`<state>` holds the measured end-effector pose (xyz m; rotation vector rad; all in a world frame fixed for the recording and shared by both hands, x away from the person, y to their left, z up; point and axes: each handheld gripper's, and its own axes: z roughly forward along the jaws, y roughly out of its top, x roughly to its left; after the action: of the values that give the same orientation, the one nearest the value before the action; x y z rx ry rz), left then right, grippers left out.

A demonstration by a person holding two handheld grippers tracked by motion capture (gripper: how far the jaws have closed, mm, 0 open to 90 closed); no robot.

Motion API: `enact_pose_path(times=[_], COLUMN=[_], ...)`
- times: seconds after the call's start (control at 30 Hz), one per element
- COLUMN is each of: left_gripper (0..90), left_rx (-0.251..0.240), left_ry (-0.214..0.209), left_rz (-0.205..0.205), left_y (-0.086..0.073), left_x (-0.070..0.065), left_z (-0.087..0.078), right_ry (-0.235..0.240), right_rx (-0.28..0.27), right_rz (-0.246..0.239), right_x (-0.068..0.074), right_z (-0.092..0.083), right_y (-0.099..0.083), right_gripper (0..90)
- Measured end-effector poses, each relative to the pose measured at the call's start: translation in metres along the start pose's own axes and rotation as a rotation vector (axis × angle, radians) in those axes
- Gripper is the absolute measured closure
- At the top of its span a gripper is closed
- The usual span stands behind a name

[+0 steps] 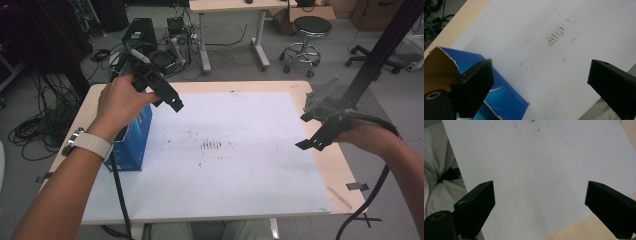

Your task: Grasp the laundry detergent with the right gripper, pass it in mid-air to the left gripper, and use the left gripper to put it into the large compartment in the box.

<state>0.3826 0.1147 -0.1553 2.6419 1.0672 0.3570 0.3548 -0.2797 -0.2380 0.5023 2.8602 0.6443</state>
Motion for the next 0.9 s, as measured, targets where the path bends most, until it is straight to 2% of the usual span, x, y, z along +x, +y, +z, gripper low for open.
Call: enact_pose_path(times=[0.07, 0.37, 0.63, 0.67, 0.7, 0.73, 0.77, 0.9], left_gripper=[7.6, 7.6, 7.8, 7.8, 7.9, 7.9, 7.9, 7.9], left_rx=[0.006, 0.016, 0.031, 0.031, 0.028, 0.028, 0.028, 0.033], left_ry=[-0.006, -0.036, -0.077, -0.077, -0.087, -0.087, -0.097, -0.112], left_rz=[0.029, 0.111, 0.213, 0.213, 0.233, 0.233, 0.252, 0.284], left_y=[0.006, 0.022, 0.039, 0.039, 0.042, 0.042, 0.045, 0.048], left_x=[0.0, 0.001, -0.008, -0.008, -0.01, -0.01, -0.012, -0.015], left_z=[0.004, 0.015, 0.03, 0.03, 0.032, 0.032, 0.033, 0.037], right_ry=[0.004, 0.01, 0.017, 0.016, 0.018, 0.018, 0.019, 0.022], right_rx=[0.005, 0.021, 0.032, 0.034, 0.035, 0.035, 0.036, 0.037], right_rz=[0.0, 0.0, 0.003, 0.004, 0.006, 0.006, 0.005, 0.004], right_x=[0.0, -0.004, -0.01, -0.011, -0.011, -0.011, -0.012, -0.013], right_z=[0.001, 0.004, 0.007, 0.007, 0.008, 0.008, 0.008, 0.008], right_y=[0.001, 0.004, 0.006, 0.006, 0.006, 0.006, 0.006, 0.007], right_gripper=[9.1, 9.1, 9.1, 9.1, 9.1, 9.1, 9.1, 9.2])
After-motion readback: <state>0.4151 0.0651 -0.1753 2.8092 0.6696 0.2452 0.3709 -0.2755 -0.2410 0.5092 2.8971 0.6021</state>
